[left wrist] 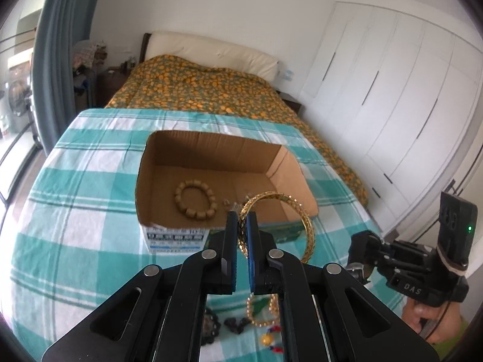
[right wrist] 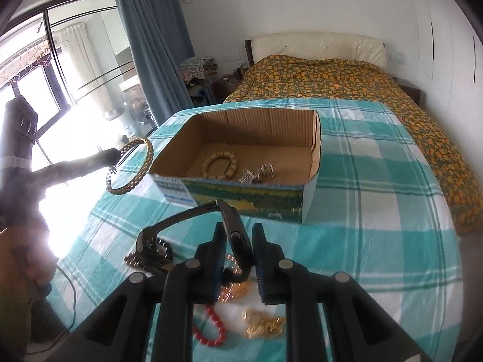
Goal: Organize jewelry
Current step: 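Lower the bangle and watch into the box and open both tools, then move both tools back over the black and wooden bead bracelet, then grasp the black-and-wooden bead bracelet with the left tool while the right tool grasps the gold chain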
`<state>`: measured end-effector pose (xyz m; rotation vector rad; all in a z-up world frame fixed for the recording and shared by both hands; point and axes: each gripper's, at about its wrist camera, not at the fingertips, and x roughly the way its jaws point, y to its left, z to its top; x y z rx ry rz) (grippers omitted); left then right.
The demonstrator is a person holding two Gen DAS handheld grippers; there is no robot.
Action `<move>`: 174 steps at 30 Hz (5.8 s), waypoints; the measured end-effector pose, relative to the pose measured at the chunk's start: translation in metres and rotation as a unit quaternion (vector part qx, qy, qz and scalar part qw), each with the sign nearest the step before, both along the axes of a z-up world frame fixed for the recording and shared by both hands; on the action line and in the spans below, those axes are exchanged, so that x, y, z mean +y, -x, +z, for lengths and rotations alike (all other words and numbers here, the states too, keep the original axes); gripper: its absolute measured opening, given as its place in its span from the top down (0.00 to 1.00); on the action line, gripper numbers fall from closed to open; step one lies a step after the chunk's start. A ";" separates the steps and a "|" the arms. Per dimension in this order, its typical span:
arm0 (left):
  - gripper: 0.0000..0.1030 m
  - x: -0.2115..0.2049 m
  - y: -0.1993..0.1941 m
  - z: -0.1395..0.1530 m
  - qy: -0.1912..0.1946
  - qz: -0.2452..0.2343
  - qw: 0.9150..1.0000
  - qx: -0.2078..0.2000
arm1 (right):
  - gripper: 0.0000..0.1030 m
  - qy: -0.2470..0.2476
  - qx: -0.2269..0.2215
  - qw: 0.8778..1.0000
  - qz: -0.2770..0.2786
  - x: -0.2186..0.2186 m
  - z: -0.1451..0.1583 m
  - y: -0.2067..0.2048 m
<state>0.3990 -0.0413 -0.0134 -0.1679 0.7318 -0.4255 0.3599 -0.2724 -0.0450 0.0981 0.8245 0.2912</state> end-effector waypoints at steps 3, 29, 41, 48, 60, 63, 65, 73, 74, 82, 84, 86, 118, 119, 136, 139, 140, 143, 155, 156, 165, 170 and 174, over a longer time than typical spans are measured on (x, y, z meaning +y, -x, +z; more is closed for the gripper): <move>0.97 -0.011 -0.039 0.000 -0.016 0.005 1.000 0.000 | 0.83 0.007 0.011 1.000 -0.012 -0.003 0.003 -0.054; 0.20 -0.022 -0.081 -0.040 -0.068 0.025 0.997 0.040 | 0.47 0.041 -0.029 0.998 -0.043 -0.001 -0.017 -0.146; 0.13 0.031 0.098 -0.106 -0.106 0.066 0.992 0.034 | 0.43 0.060 -0.016 0.990 -0.125 -0.052 -0.081 0.045; 0.13 0.047 0.105 -0.135 -0.134 0.115 0.984 0.036 | 0.43 0.083 0.015 0.982 -0.169 -0.086 -0.113 0.063; 0.13 0.059 0.095 -0.151 -0.155 0.144 0.976 0.058 | 0.43 0.089 0.045 0.975 -0.199 -0.097 -0.127 0.064; 0.13 0.059 0.093 -0.156 -0.155 0.145 0.975 0.065 | 0.41 0.101 0.049 0.973 -0.203 -0.096 -0.128 0.063; 0.13 0.059 0.093 -0.157 -0.154 0.144 0.975 0.066 | 0.40 0.109 0.050 0.972 -0.202 -0.094 -0.128 0.063; 0.10 0.062 0.091 -0.161 -0.146 0.144 0.976 0.080 | 0.38 0.117 0.052 0.971 -0.199 -0.091 -0.128 0.061; 0.07 0.064 0.092 -0.161 -0.141 0.145 0.976 0.080 | 0.38 0.120 0.053 0.971 -0.199 -0.091 -0.128 0.061; 0.04 0.066 0.091 -0.161 -0.128 0.147 0.977 0.084 | 0.37 0.119 0.053 0.971 -0.199 -0.091 -0.128 0.061; 0.04 0.068 0.092 -0.161 -0.118 0.147 0.979 0.082 | 0.37 0.119 0.053 0.971 -0.200 -0.091 -0.128 0.061; 0.04 0.072 0.093 -0.160 -0.106 0.148 0.980 0.081 | 0.37 0.120 0.053 0.971 -0.199 -0.091 -0.128 0.061; 0.01 0.053 0.092 -0.168 -0.173 0.126 0.971 0.103 | 0.36 0.096 0.050 0.974 -0.201 -0.097 -0.128 0.063; 0.01 0.054 0.101 -0.168 -0.171 0.120 0.972 0.103 | 0.36 0.094 0.049 0.974 -0.201 -0.097 -0.128 0.063; 0.01 0.030 0.143 -0.166 -0.178 0.059 0.978 0.092 | 0.36 0.103 0.051 0.973 -0.202 -0.095 -0.128 0.062; 0.00 0.026 0.139 -0.166 -0.178 0.050 0.979 0.089 | 0.36 0.105 0.048 0.973 -0.201 -0.095 -0.127 0.064; 0.00 0.026 0.138 -0.166 -0.177 0.051 0.979 0.089 | 0.36 0.101 0.042 0.974 -0.199 -0.095 -0.125 0.066; 0.01 0.026 0.138 -0.166 -0.176 0.052 0.979 0.088 | 0.36 0.064 0.009 0.985 -0.160 -0.082 -0.112 0.083; 0.19 0.023 0.148 -0.162 -0.173 0.049 0.980 0.081 | 0.41 0.103 0.049 0.993 0.006 0.010 -0.128 0.057; 0.27 0.022 0.151 -0.160 -0.172 0.045 0.981 0.077 | 0.58 0.111 0.049 0.993 0.003 0.012 -0.128 0.059; 0.91 0.038 0.161 -0.146 -0.069 0.027 0.993 0.092 | 0.88 0.066 0.036 0.997 -0.017 -0.007 -0.103 0.096; 0.91 0.049 0.169 -0.120 -0.013 0.026 0.996 0.084 | 0.88 0.038 0.012 0.999 -0.022 -0.012 -0.077 0.110; 0.91 0.048 0.175 -0.092 0.006 0.018 0.998 0.061 | 0.88 0.009 0.003 1.000 -0.025 -0.018 -0.058 0.113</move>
